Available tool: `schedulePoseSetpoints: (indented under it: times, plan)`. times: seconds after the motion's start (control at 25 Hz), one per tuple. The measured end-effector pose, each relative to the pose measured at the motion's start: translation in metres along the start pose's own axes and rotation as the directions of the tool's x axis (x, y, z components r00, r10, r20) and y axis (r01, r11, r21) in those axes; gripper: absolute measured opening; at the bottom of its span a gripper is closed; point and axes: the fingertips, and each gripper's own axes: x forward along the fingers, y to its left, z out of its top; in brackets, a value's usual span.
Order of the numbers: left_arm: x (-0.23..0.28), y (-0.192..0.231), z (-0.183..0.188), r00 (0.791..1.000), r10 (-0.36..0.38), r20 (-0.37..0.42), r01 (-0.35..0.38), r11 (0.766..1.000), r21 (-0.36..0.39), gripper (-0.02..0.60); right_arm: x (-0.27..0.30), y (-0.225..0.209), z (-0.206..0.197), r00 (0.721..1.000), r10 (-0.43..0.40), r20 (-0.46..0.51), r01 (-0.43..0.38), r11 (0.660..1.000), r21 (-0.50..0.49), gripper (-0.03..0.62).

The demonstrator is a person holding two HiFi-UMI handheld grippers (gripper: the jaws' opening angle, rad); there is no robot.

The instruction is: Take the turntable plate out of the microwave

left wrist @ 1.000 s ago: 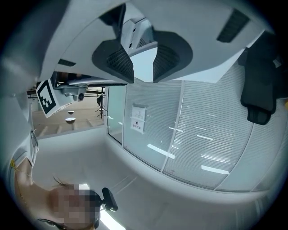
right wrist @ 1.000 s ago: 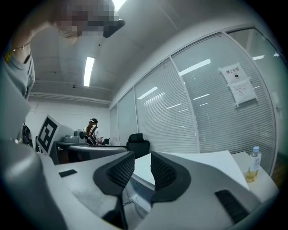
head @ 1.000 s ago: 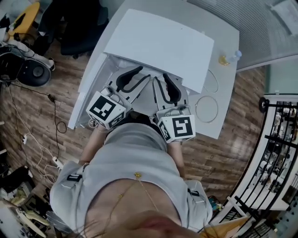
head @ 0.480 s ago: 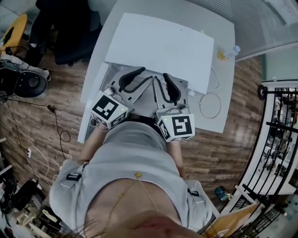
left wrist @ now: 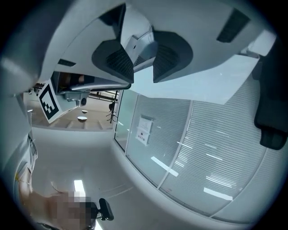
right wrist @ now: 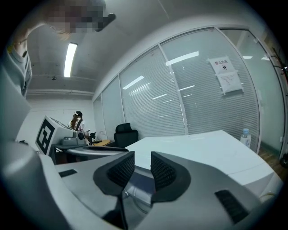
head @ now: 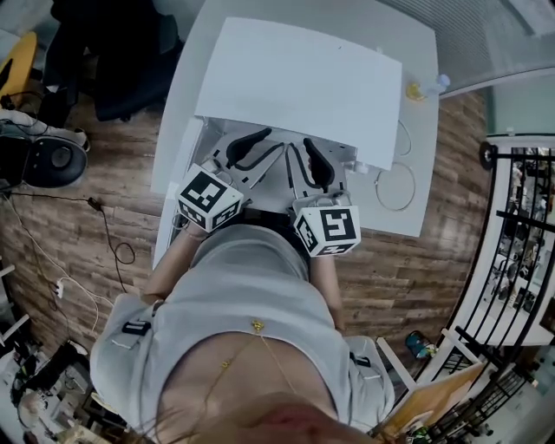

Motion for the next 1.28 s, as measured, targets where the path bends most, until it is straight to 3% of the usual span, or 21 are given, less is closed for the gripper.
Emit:
schedulePoseSetpoints:
  times: [0.32,0.64,0.88,0.96,1.08,1.28]
  plan:
    - [0.003,0.013,-0.046,0.996,0.008,-0.092,-0.011,0.999,-0.031,0.137,0.01,-0.009,-0.044,0.995,-0.02,-0.095,0.023,0.999,0.031,0.118]
    - [0.005,0.031,-0.095,0.983,0.062,-0.175,-0.083,0.989,-0.119,0.137,0.024,-0.014,-0.103,0.978,-0.013,-0.209,0.028,0.997,0.069,0.117]
    - [0.005,0.048,-0.135,0.966,0.113,-0.233,-0.162,0.965,-0.204,0.137,0.035,-0.024,-0.145,0.963,-0.022,-0.27,0.047,0.995,0.09,0.114]
    - [0.007,0.054,-0.148,0.96,0.126,-0.251,-0.187,0.953,-0.237,0.137,0.038,-0.029,-0.159,0.955,-0.024,-0.296,0.066,0.989,0.131,0.114]
    - [0.008,0.068,-0.165,0.953,0.146,-0.264,-0.233,0.912,-0.337,0.137,0.045,-0.037,-0.179,0.946,-0.019,-0.323,0.091,0.973,0.21,0.114]
    - [0.01,0.076,-0.191,0.932,0.171,-0.321,-0.29,0.881,-0.374,0.137,0.048,-0.046,-0.209,0.933,0.006,-0.36,0.13,0.927,0.353,0.117]
